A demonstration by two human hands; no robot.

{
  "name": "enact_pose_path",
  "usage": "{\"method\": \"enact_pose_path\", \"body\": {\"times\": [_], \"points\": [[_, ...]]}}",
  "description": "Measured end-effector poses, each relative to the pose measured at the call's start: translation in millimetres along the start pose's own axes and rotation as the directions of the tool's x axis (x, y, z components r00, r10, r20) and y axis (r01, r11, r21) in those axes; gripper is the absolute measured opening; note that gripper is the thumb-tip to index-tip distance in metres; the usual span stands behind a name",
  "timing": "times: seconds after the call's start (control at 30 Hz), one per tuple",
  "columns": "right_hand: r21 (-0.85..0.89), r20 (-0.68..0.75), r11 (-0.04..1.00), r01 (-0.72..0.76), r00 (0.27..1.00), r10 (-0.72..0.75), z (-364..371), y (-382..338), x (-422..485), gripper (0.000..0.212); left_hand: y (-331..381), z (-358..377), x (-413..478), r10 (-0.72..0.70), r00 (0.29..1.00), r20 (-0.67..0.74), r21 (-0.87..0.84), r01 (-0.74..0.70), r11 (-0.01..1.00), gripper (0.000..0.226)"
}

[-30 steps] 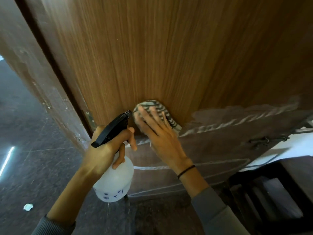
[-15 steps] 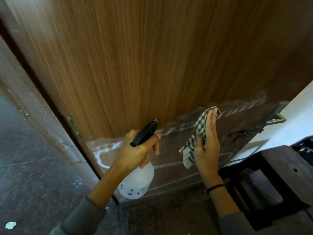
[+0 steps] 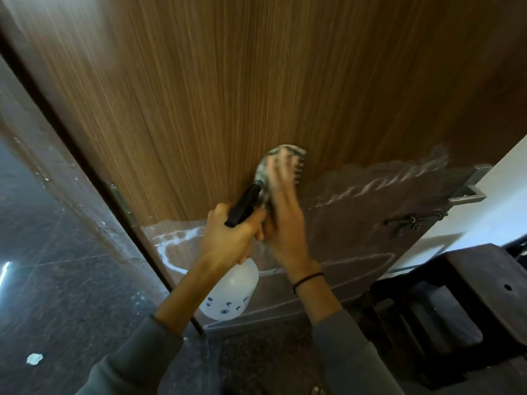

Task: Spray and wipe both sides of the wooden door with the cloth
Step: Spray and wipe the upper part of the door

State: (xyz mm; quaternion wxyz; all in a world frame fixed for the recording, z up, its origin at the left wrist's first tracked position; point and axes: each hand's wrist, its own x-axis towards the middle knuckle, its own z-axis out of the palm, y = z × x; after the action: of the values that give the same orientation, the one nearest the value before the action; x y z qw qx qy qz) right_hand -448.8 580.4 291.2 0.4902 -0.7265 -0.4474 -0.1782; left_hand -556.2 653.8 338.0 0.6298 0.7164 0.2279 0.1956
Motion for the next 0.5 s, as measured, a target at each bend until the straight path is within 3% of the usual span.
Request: {"method": "enact_pose_path", "body": {"times": [0.1, 0.17, 0.23, 0.33, 0.43, 0.5], "points": [[-0.176, 0.083, 0.970, 0.169, 0.984, -0.156, 16.6, 21.5, 6.5, 0.059, 4.2, 1.7, 1.1, 0.027, 1.000, -0.003, 0.042, -0.027, 0.999, 0.038], [-0.199, 0.052, 0.970, 0.142, 0.990, -0.134, 1.8, 39.2, 5.8, 0.072, 5.2, 4.1, 5.9, 0.017, 1.000, -0.012, 0.039, -0.016, 0.999, 0.041], [-0.136, -0.121, 0.989, -0.063, 0.992, 0.047, -28.2, 60.3, 5.7, 0.084, 7.1, 8.4, 12.2, 0.002, 1.000, -0.014, 0.027, -0.002, 1.000, 0.041], [0.040, -0.426, 0.940, -0.340, 0.845, 0.324, -72.3, 101.3, 16.3, 0.063, 9.9, 17.8, 20.6, 0.000, 1.000, -0.010, 0.046, 0.000, 0.999, 0.043], [0.218, -0.484, 0.864, -0.454, 0.718, 0.500, -90.5, 112.9, 28.6, 0.064, 11.9, 27.7, 25.7, -0.012, 1.000, -0.005, 0.051, 0.012, 0.999, 0.044], [0.256, -0.489, 0.864, -0.433, 0.713, 0.502, -79.4, 100.6, 30.7, 0.063, 14.9, 33.6, 27.5, -0.019, 1.000, 0.005, 0.046, 0.019, 0.999, 0.043]]}}
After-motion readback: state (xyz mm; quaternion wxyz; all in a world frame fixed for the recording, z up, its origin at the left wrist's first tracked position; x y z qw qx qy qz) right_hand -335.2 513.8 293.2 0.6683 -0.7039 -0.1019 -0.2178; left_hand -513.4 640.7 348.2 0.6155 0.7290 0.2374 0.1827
